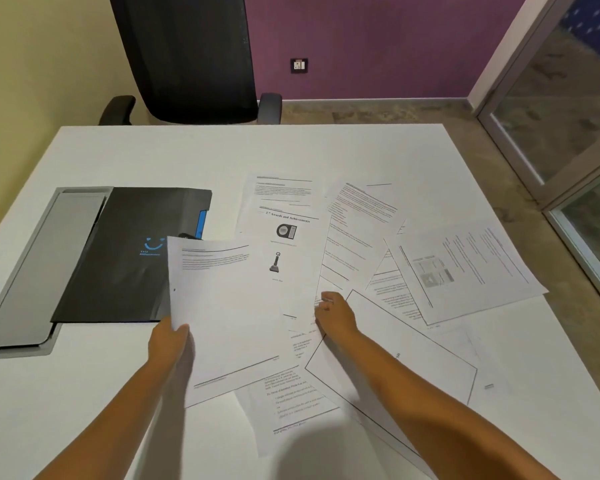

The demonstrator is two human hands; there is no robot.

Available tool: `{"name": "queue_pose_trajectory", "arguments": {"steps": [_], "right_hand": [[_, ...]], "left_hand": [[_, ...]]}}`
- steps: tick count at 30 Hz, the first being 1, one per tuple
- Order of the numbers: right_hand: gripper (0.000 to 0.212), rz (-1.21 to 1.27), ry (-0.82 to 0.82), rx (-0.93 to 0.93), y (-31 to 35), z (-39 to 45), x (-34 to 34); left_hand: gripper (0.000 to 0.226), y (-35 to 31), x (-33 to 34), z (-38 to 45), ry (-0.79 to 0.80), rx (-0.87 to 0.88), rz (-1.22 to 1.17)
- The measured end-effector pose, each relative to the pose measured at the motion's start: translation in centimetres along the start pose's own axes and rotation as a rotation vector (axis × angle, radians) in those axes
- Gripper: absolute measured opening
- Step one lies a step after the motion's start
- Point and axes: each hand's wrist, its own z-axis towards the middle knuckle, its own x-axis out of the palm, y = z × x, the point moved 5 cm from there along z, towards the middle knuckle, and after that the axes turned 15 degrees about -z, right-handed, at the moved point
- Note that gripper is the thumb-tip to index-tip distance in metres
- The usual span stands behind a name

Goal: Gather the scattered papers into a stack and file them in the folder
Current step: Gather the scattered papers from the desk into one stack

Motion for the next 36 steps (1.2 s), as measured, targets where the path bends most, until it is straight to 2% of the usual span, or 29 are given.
{"name": "queue_pose_trajectory", "arguments": {"steps": [3, 7, 9, 10, 12, 14, 16, 17, 19, 21, 24, 28, 32, 34, 36], "right_hand": [[0.047, 0.272, 0.121, 0.146, -0.1, 0.6, -0.1], [0.046, 0.380, 0.172, 0.176, -0.2, 1.1, -0.7], [0.023, 0.399, 0.182, 0.189, -0.1, 1.2, -0.9], [0.021, 0.389, 0.186, 0.185, -0.1, 1.4, -1.1], [0.030, 0.363, 0.179, 0.173, -0.2, 1.8, -1.3], [0.020, 0.378, 0.162, 0.165, -0.1, 2.0, -1.6], [0.029, 0.398, 0.161, 0.165, 0.0, 2.1, -1.6], [0.031, 0.412, 0.161, 0.162, 0.3, 2.2, -1.7], [0.023, 0.420, 0.173, 0.167, 0.5, 2.6, -1.6], [0.032, 0.406, 0.165, 0.192, 0.6, 2.9, -1.6], [0.026, 0.302, 0.151, 0.265, 0.9, 2.9, -1.7], [0.022, 0.196, 0.188, 0.341, 1.7, 2.8, -1.8], [0.026, 0.202, 0.290, 0.374, 2.3, 2.8, -1.0], [0.031, 0.147, 0.288, 0.344, 2.6, 3.2, -0.5], [0.032, -0.040, 0.183, 0.211, 2.8, 4.1, -0.5]], "left_hand": [[0.036, -0.3, 0.3, 0.3, -0.031, -0.010, -0.018], [0.039, -0.8, -0.2, -0.6, -0.178, -0.014, -0.082], [0.044, -1.5, -0.5, -1.5, -0.311, 0.064, 0.023], [0.044, -2.1, -0.2, -2.2, -0.354, 0.130, 0.117], [0.041, -3.2, 1.1, -3.6, -0.391, 0.269, 0.254], [0.040, -4.1, 2.8, -4.8, -0.399, 0.360, 0.264], [0.039, -4.7, 4.6, -5.6, -0.330, 0.436, 0.225], [0.038, -5.0, 5.8, -5.8, -0.239, 0.495, 0.212], [0.039, -5.6, 8.9, -6.5, 0.038, 0.640, 0.284], [0.050, -5.5, 12.1, -7.0, 0.315, 0.743, 0.497], [0.064, -4.1, 15.0, -6.7, 0.571, 0.655, 0.765], [0.063, -2.7, 15.3, -6.4, 0.605, 0.665, 0.888], [0.062, -2.8, 15.2, -6.5, 0.597, 0.673, 0.861], [0.061, -2.9, 15.2, -6.4, 0.597, 0.669, 0.835], [0.060, -2.8, 15.1, -6.3, 0.598, 0.667, 0.807]]}}
